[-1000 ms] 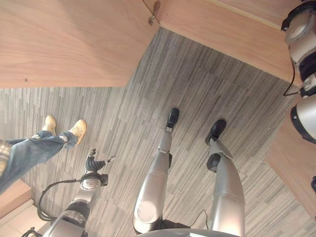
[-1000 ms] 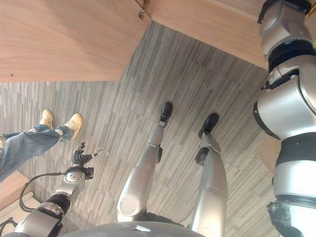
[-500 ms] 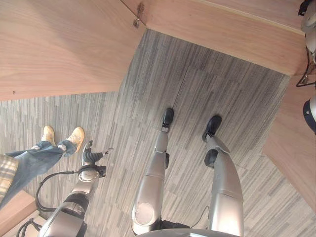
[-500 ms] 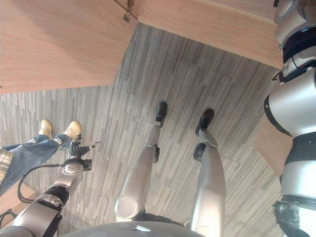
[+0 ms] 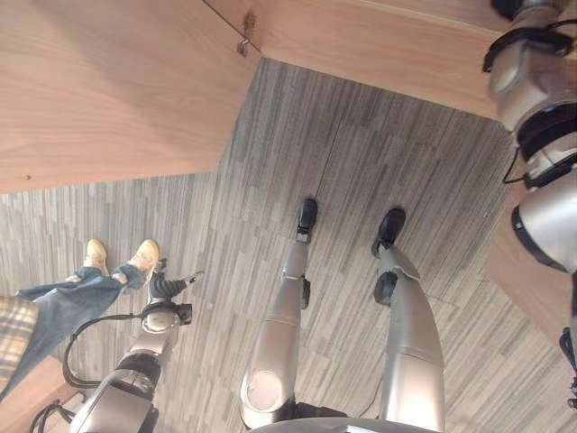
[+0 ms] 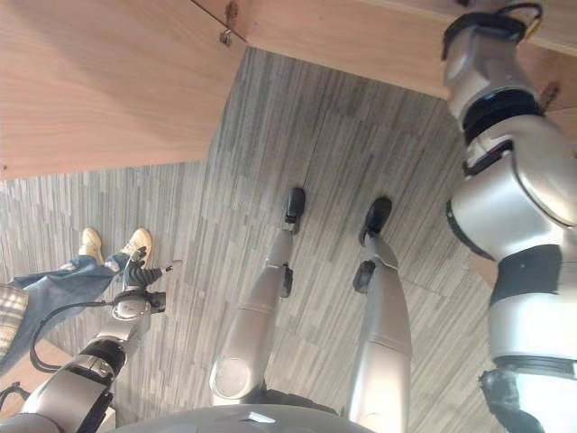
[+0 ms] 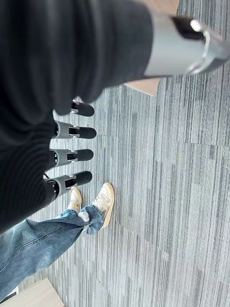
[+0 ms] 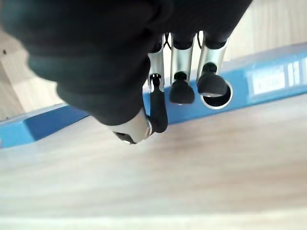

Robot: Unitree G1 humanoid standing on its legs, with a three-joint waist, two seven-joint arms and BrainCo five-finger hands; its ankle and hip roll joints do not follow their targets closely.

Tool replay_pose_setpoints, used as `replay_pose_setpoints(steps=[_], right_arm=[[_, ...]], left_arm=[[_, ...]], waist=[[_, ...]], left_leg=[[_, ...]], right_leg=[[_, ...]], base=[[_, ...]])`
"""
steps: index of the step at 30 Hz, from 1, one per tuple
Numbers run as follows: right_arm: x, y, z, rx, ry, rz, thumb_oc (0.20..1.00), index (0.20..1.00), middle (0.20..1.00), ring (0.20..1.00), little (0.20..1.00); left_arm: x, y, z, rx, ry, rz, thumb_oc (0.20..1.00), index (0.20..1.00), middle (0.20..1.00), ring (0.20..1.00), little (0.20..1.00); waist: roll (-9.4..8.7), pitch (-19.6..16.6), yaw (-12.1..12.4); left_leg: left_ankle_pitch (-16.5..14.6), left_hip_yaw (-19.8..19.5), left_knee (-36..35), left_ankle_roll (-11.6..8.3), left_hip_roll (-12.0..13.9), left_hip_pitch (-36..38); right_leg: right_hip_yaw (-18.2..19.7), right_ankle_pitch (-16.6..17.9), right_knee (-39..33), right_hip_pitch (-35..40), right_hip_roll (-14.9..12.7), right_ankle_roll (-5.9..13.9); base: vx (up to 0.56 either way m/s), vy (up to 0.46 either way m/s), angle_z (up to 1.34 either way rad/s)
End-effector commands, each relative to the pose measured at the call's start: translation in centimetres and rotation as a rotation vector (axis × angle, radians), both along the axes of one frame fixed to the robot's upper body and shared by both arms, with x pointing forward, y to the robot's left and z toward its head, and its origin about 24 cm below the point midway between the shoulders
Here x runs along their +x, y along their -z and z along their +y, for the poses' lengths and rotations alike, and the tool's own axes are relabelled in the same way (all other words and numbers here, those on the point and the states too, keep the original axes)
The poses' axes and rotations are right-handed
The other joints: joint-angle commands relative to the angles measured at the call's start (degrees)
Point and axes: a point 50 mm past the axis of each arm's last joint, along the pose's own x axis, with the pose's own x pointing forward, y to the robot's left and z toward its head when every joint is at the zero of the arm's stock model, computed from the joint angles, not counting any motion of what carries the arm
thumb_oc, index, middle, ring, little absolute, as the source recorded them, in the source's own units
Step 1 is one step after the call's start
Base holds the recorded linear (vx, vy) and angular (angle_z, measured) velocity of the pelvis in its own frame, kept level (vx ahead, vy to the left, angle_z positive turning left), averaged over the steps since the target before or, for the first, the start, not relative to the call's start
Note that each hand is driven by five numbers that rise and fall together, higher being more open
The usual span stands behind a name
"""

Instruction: Put the empty folder in the office cabinet

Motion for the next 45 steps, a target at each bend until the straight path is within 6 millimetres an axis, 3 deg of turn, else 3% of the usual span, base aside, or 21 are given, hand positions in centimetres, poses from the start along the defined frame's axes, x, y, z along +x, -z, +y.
replay_pose_setpoints(steps=[1,11,18,19,32,45], right_arm=[[-1.4,-3.6,-1.3,-0.045,0.061,-0.113,0.200,0.200,0.200,0.200,0.200],[-1.7,-3.6,-2.6,-0.015,0.100,-0.104,0.200,0.200,0.200,0.200,0.200],[-2.3,-4.8,-3.2,-0.007,0.112,-0.134,0.200,0.200,0.200,0.200,0.200],[-2.5,-5.4,-3.4,-0.017,0.125,-0.141,0.200,0.200,0.200,0.200,0.200],[-2.5,-5.7,-2.7,0.009,0.108,-0.159,0.200,0.200,0.200,0.200,0.200],[-3.6,-8.2,-2.4,0.004,0.108,-0.235,0.200,0.200,0.200,0.200,0.200]], left_arm=[[-0.7,0.3,1.7,0.050,-0.068,0.041,1.000,1.000,1.000,1.000,1.000],[-0.9,0.6,1.3,0.041,-0.060,0.040,1.000,1.000,1.000,1.000,1.000],[-0.3,0.2,1.3,0.058,-0.057,0.032,1.000,1.000,1.000,1.000,1.000],[-0.4,0.2,1.3,0.055,-0.064,0.031,1.000,1.000,1.000,1.000,1.000],[-0.3,0.0,1.7,0.061,-0.078,0.033,1.000,1.000,1.000,1.000,1.000],[-0.6,0.1,2.2,0.069,-0.104,0.041,1.000,1.000,1.000,1.000,1.000]], waist=[[0.54,1.6,1.4],[1.13,1.6,1.8],[0.84,1.9,1.6],[0.55,1.6,1.4],[0.41,1.4,1.5],[0.51,1.4,1.5]], left_leg=[[-4.9,-1.6,-2.4,-4.50,6.8,10.1],[-4.8,-2.1,-2.4,-4.10,6.4,9.5],[-4.6,-2.5,-2.4,-4.49,6.7,9.1],[-5.9,-2.5,-2.4,-4.60,6.8,9.4],[-6.0,-3.0,-2.4,-4.75,6.9,9.0],[-6.0,-3.3,-2.4,-4.99,6.5,9.0]], right_leg=[[2.5,-2.3,1.7,0.3,-3.5,10.29],[2.5,-3.0,2.2,0.1,-3.6,9.92],[2.1,-3.5,3.1,-0.8,-3.9,9.80],[2.5,-6.0,4.1,-0.7,-4.0,10.22],[2.3,-6.5,5.0,-1.6,-3.8,10.01],[2.3,-6.1,4.3,-1.2,-3.8,9.83]], base=[[0.00,0.000,0.00],[0.00,0.000,0.00],[0.02,-0.007,0.01],[0.09,-0.038,0.03],[0.01,-0.002,0.01],[0.00,0.000,0.00]])
